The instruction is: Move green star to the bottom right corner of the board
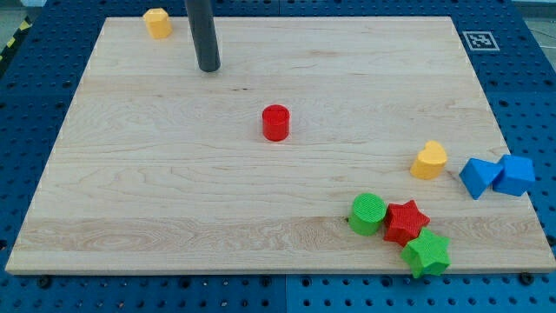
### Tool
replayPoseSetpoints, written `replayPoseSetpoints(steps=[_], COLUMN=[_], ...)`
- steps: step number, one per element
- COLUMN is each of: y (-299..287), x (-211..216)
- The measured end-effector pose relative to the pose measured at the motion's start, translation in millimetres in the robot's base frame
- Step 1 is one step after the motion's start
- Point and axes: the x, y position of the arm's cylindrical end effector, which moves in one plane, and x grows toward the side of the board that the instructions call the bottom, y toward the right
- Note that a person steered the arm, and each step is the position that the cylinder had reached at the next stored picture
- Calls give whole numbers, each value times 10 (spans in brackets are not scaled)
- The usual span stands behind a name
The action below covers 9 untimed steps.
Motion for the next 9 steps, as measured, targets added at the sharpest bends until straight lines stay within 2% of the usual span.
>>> replayPoseSetpoints(steps=[1, 3, 5, 7, 9], y=[0, -1, -1, 139, 439], x=[85, 810, 1104, 1753, 1861])
